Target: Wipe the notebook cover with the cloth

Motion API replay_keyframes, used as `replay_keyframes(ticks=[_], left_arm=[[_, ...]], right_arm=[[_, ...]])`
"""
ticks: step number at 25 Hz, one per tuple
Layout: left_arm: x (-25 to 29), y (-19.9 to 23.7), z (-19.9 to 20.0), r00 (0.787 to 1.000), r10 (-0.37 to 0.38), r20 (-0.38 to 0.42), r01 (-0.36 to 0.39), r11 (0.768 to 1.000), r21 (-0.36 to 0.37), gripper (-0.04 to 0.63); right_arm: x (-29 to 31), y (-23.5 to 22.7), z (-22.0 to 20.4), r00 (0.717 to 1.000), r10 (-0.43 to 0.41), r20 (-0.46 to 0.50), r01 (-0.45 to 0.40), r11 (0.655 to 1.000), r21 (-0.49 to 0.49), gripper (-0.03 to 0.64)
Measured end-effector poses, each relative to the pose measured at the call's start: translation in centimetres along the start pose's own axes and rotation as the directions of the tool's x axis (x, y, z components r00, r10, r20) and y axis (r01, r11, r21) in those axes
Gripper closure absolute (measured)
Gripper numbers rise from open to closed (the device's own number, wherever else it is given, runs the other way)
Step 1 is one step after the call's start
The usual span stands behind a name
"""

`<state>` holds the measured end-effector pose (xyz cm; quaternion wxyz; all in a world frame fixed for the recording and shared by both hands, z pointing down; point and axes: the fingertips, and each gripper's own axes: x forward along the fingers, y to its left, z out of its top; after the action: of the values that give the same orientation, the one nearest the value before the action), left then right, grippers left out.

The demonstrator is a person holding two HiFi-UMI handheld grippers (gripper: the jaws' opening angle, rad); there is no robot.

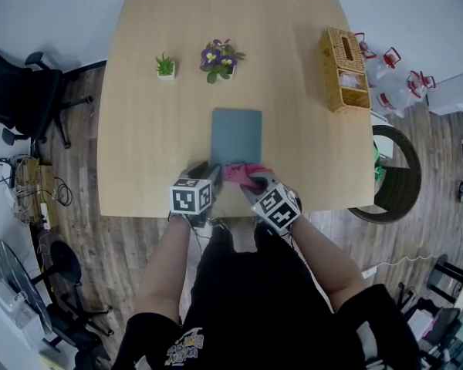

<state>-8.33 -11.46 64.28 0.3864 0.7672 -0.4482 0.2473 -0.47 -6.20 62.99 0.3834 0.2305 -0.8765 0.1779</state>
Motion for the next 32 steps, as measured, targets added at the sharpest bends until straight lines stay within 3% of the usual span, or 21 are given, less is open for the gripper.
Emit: replay_keyframes(ticks=[6,9,12,14,21,26,32], left_arm=[[0.0,0.0,0.1,1.000,-0.005,-0.003,0.005,1.000,-0.011,0.459],[-0.1,0.0,0.0,1.000,-0.008,-0.006,0.007,1.000,-0.014,0.460],[-0.1,0.0,0.0,1.000,-0.011,-0.005,0.011,1.000,-0.019,0.462],[0.0,0.0,0.0,1.000,-0.013,-0.006,0.013,1.000,-0.021,0.462],[-0.1,0.0,0.0,1.000,-0.015,-0.008,0.015,1.000,-0.025,0.465],[0.0,0.0,0.1,1.000,-0.021,-0.010,0.021,0.999,-0.032,0.466],[-0.1,0.1,0.1,0.999,-0.032,-0.019,0.031,0.998,-0.050,0.474]], right_arm=[[-1.0,0.5,0.3,0.987,0.145,0.065,-0.154,0.971,0.180,0.552],[-1.6,0.2,1.5,0.964,0.205,0.172,-0.252,0.910,0.329,0.552],[-2.3,-1.4,3.1,0.947,0.188,0.261,-0.286,0.862,0.418,0.552],[-2.5,-3.0,4.1,0.949,0.150,0.278,-0.262,0.866,0.426,0.551],[-1.8,-8.8,6.6,0.978,-0.006,0.208,-0.068,0.935,0.347,0.551],[-0.5,-12.0,8.2,0.986,-0.088,0.144,0.052,0.970,0.237,0.552],[1.5,-15.6,10.5,0.981,-0.175,0.079,0.168,0.982,0.089,0.552]])
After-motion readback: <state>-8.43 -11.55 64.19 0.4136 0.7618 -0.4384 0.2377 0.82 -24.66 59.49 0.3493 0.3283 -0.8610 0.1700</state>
